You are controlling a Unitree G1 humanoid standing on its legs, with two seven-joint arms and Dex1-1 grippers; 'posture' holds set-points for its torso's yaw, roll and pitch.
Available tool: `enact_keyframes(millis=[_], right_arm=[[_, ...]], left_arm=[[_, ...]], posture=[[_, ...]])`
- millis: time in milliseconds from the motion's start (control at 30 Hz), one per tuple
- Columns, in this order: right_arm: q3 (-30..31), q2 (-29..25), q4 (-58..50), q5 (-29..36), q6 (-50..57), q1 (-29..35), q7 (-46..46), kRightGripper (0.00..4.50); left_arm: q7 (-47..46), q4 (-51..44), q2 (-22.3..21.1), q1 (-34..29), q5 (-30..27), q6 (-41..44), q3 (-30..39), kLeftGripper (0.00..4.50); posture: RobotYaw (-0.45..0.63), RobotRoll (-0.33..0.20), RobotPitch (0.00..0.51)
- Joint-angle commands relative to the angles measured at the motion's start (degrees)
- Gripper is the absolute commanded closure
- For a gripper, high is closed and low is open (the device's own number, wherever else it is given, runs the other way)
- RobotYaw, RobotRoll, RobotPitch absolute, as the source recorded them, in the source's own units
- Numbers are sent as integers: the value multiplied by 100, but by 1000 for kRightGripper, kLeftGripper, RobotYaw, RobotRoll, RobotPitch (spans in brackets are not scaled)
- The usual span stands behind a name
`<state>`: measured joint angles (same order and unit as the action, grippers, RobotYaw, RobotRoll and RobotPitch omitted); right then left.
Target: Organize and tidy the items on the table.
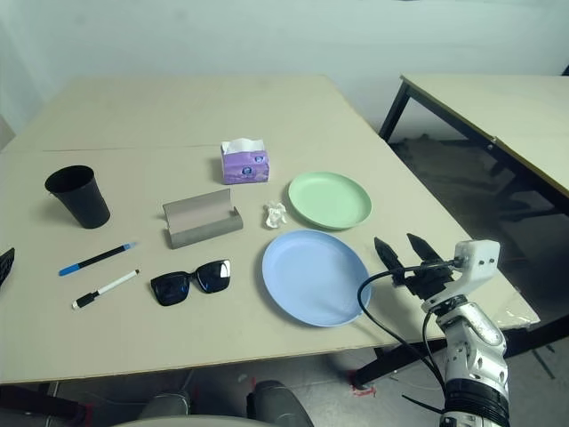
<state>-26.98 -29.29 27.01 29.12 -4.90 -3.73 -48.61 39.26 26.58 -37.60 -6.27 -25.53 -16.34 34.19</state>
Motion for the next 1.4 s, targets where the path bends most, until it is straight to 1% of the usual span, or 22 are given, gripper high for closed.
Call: enact_keyframes(millis=[33,233,367,500,600,700,767,867,967,1000,1067,1133,1267,1400], right_arm=[[50,72,-8,5,7,1,-1,19],[92,178,157,-29,-59,-83,27,19],[159,227,228,-65,-73,-132,12,19],[151,179,302,-65,-60,-173,-8,19],[129,67,483,-243,-114,-188,217,19],[13,-9,717,-362,-174,-244,594,19],[-66,-49,752,-341,-197,-246,743,19],[-147,-111,494,-241,-48,-126,891,19],[-163,-193,93,-373,266,157,1300,19],[-138,-210,-57,-412,353,239,1398,19],[66,-301,-575,-489,586,547,1290,19],[200,-426,-1047,-543,915,826,1214,19],[389,-678,-2271,148,2191,1462,520,19],[370,-772,-3132,557,2966,1706,427,19]], left_arm=[[7,-18,-11,47,-47,87,41,0],[145,226,-144,201,-36,30,116,0],[181,40,-88,59,-98,69,184,0],[516,-684,123,-204,-513,343,111,0],[618,-1061,223,-170,-953,719,193,0],[820,-1268,148,-61,-1264,1062,217,0],[1190,-1538,49,-75,-1502,1409,89,0],[2167,-1915,-253,-244,-1460,1693,-423,0],[3197,-2191,-615,-371,-1112,1624,-1164,0],[3378,-2256,-683,-380,-1046,1597,-1303,0],[3757,-2276,-827,-260,-799,1452,-1656,0],[3929,-2242,-872,-86,-605,1358,-1899,0],[3863,-2164,-716,302,-494,1346,-2108,0],[3832,-2154,-594,419,-408,1350,-2218,0]], posture=[[4,0,0],[24,0,1],[34,0,8],[32,0,7],[26,0,5],[21,0,2],[-8,0,0],[-35,0,0],[-44,0,0],[-49,0,0],[-72,0,0],[-85,0,0],[-121,0,0],[-128,0,0]])
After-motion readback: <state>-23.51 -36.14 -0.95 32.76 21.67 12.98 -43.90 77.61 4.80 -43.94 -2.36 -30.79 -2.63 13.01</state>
